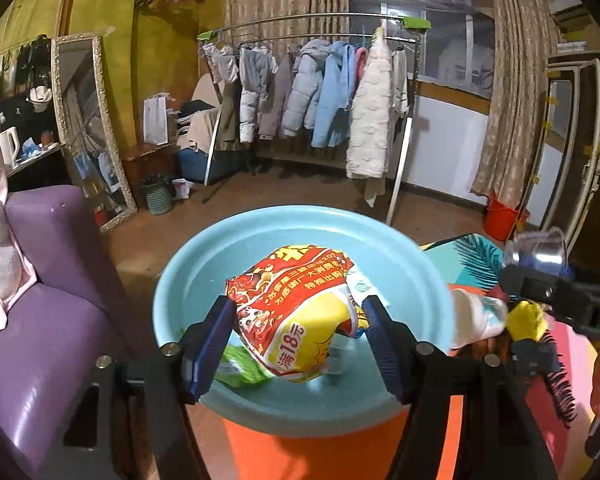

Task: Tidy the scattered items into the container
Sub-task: 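Carry the snack packet and clear cup over the light blue basin, then open left gripper dropping the snack packet while right drops the clear cup into basin, then move both open grippers back toward the navy pouches on the table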

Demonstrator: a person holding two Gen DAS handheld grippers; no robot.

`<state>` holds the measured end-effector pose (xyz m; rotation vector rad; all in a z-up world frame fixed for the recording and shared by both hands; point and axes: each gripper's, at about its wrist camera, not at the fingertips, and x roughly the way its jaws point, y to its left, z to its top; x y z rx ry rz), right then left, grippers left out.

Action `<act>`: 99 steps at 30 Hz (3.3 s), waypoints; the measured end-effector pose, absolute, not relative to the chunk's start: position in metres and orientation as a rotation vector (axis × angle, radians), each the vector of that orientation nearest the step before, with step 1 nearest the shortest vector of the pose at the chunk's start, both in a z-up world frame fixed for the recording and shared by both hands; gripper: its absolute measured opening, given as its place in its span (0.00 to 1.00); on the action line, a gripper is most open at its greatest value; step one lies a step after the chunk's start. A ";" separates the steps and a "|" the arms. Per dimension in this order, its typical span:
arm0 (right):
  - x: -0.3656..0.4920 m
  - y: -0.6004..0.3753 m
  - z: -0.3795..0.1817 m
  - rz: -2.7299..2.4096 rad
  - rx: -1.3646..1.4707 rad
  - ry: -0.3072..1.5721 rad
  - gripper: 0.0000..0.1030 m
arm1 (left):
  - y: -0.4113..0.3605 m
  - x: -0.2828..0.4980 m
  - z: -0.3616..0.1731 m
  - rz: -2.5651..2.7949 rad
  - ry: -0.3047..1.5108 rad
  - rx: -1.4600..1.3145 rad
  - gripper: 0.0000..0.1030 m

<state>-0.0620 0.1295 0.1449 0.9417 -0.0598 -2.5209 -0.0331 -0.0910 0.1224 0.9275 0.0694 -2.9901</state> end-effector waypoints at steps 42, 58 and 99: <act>-0.159 0.012 0.090 -2.412 1.148 -0.045 0.95 | -0.139 -0.087 0.089 -2.913 0.181 1.087 0.90; -0.115 0.117 0.143 -2.561 1.063 -0.188 1.00 | -0.109 -0.029 0.143 -3.003 0.155 0.913 1.00; -0.044 0.275 0.027 -2.284 1.101 0.353 1.00 | 0.106 -0.001 0.054 -3.431 -0.185 1.239 1.00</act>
